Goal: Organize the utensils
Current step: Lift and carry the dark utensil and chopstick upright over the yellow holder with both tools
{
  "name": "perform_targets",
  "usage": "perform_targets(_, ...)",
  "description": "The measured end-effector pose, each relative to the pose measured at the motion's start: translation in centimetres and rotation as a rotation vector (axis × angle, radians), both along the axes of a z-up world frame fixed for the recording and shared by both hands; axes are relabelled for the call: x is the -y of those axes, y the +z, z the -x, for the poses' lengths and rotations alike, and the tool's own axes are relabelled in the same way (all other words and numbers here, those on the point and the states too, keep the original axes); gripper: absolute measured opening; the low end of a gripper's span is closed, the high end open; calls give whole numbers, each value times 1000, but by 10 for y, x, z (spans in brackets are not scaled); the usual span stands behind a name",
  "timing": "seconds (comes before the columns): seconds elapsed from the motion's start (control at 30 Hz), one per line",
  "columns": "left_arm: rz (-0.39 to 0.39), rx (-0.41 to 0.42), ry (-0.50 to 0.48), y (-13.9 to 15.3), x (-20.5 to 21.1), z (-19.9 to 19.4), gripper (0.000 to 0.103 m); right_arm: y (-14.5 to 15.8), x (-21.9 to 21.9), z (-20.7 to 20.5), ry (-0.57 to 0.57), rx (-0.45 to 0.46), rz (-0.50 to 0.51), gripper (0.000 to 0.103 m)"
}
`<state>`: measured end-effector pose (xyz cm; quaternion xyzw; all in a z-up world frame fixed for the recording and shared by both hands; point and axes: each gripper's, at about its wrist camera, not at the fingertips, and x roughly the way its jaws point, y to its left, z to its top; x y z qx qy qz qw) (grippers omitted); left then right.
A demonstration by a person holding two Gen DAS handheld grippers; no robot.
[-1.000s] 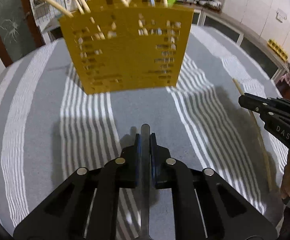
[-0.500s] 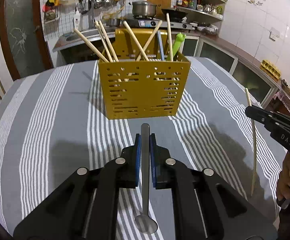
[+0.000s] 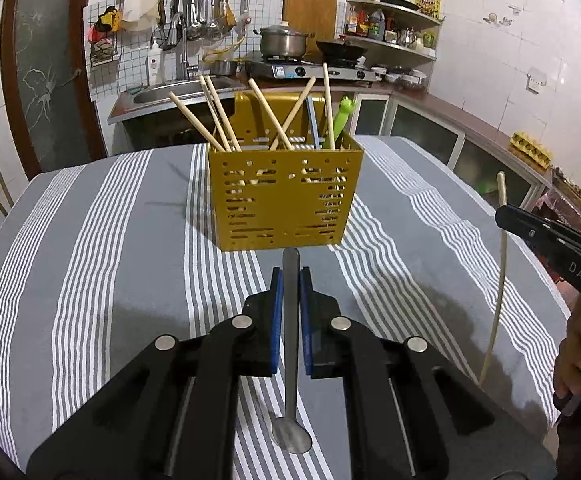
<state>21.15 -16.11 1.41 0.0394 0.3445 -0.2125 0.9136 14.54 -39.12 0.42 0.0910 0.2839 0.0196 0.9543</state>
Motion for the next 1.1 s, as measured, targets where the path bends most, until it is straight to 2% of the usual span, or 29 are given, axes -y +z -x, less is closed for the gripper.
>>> perform_targets(0.43, 26, 54, 8, 23, -14, 8, 7, 29, -5, 12, 16, 76, 21, 6)
perform_targets(0.73, 56, 108, 2, 51, -24, 9, 7, 58, -11, 11, 31, 132, 44, 6)
perform_targets(1.1, 54, 196, 6, 90, -23, 6, 7, 90, -20, 5, 38, 183, 66, 6)
